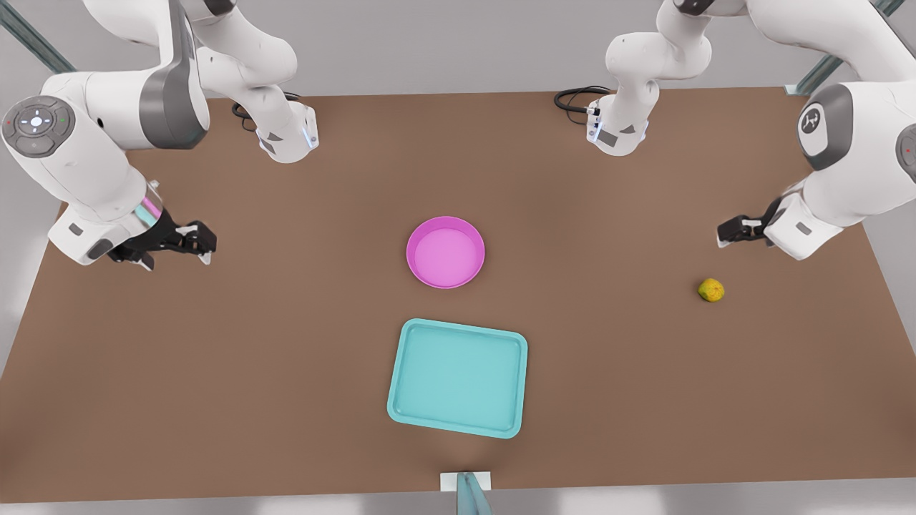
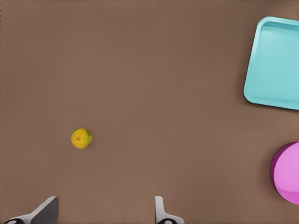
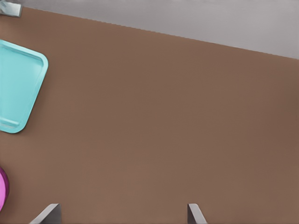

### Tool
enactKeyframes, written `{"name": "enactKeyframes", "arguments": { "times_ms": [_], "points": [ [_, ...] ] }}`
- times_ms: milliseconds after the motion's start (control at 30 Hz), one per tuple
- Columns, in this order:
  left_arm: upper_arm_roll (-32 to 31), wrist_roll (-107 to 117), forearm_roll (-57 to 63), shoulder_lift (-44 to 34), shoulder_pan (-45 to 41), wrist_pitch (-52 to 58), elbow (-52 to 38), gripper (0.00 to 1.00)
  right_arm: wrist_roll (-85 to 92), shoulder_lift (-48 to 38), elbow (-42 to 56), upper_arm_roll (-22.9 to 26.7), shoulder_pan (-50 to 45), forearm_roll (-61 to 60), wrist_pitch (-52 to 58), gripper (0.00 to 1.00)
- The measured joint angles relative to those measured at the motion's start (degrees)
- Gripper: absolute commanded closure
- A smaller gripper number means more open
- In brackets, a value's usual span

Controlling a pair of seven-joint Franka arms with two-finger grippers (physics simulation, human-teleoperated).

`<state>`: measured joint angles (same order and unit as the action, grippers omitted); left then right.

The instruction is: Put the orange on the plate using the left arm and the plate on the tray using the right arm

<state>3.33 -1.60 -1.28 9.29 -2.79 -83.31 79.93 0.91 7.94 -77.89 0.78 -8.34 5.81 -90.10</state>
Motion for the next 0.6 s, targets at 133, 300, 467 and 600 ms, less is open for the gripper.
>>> {"name": "enactKeyframes", "arguments": {
  "times_ms": [133,300,467,600],
  "points": [
    [2.23,-0.22,0.11,3.9,-0.39,-2.42,5.32,0.0,0.06,0.26,-0.07,0.0,-0.01,0.01,-1.12,0.0],
    [5.32,-4.68,-0.38,15.84,4.03,-18.05,17.55,0.0,0.12,0.4,-0.46,0.04,0.0,0.02,-1.79,0.0],
    [5.98,-9.72,-0.52,21.6,6.7,-31.26,19.76,0.0,0.16,0.55,-0.7,0.13,0.09,0.02,-2.11,0.0],
    [7.51,-13.59,-0.26,22.93,7.18,-37.88,22.95,0.0,0.19,0.71,-0.75,0.17,0.07,0.02,-2.21,0.0]
  ]
}}
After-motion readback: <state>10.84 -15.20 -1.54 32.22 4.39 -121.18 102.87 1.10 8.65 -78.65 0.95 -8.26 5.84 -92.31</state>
